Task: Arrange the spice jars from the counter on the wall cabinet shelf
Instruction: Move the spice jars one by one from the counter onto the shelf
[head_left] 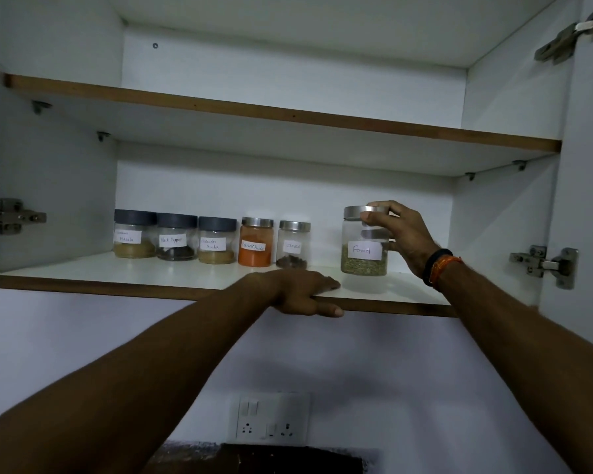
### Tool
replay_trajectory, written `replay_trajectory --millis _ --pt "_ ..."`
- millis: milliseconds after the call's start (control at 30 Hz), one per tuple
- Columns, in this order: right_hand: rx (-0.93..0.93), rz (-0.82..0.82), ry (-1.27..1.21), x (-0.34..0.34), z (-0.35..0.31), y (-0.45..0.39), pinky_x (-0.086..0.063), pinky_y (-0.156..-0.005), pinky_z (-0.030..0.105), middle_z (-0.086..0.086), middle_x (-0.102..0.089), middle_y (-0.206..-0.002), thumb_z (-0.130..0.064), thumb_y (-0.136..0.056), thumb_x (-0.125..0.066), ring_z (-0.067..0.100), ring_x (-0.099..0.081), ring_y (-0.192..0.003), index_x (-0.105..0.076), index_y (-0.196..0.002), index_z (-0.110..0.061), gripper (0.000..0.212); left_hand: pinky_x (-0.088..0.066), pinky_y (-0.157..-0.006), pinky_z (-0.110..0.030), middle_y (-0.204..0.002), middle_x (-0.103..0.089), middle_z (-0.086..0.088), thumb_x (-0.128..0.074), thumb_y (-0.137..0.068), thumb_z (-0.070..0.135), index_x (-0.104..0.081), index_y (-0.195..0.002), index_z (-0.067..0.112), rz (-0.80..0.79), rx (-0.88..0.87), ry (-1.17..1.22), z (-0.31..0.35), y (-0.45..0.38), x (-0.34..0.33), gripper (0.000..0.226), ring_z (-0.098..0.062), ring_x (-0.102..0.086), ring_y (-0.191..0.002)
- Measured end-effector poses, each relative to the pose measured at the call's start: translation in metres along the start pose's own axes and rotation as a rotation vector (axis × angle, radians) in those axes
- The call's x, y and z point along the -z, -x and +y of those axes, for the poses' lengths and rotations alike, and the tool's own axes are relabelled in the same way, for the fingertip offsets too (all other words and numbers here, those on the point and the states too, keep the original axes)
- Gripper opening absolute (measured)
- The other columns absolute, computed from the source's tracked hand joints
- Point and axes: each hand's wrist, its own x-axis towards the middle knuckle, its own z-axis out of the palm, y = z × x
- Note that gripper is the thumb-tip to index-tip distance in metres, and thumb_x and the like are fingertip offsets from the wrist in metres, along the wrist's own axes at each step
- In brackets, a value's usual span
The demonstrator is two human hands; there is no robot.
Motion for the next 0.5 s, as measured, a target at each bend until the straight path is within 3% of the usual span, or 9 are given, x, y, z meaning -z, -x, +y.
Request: replay_trajectory --millis 100,233,400,500 --pt "-0.028 -0.009 0.011 0.001 0.018 -0.013 -0.057 -0.079 0.039 0.006 -0.069 -0.115 -0.028 -0.087 -0.074 0.029 -0.071 -0.098 -0.064 -0.117 -0.010 0.037 -0.028 -0.120 -0.045 -0.162 -0.030 -0.006 -0.036 -0.096 0.069 -0.021 -0.158 0.024 0.025 -0.013 -0.097 -0.001 -0.002 -0.004 0.078 -0.026 -0.033 -0.146" --pt "-0.103 -0.048 0.042 0.000 0.039 -0.029 -0.055 -0.079 0.039 0.008 -0.066 -0.117 -0.028 -0.087 -0.073 0.031 -0.066 -0.099 -0.058 -0.117 -0.006 0.040 -0.048 -0.104 -0.044 -0.147 -0.051 -0.008 -0.034 -0.096 0.068 -0.033 -0.154 0.019 0.142 -0.060 -0.223 -0.001 0.000 -0.009 0.076 -0.025 -0.054 -0.127" --pt "-0.126 -0.065 0.023 -0.006 0.057 -0.045 -0.054 -0.076 0.037 0.014 -0.064 -0.124 -0.025 -0.087 -0.074 0.033 -0.066 -0.107 -0.057 -0.118 -0.007 0.040 -0.049 -0.102 -0.042 -0.146 -0.051 -0.009 -0.034 -0.096 0.068 -0.033 -0.154 0.019 0.149 -0.060 -0.251 -0.002 -0.001 -0.007 0.075 -0.025 -0.056 -0.124" --pt "-0.113 -0.084 0.004 -0.011 0.068 -0.052 -0.058 -0.084 0.043 0.016 -0.063 -0.124 -0.022 -0.083 -0.078 0.035 -0.064 -0.112 -0.060 -0.114 -0.009 0.037 -0.047 -0.103 -0.043 -0.147 -0.051 -0.009 -0.034 -0.097 0.067 -0.034 -0.154 0.019 0.148 -0.064 -0.258 -0.002 -0.002 -0.007 0.075 -0.025 -0.055 -0.125"
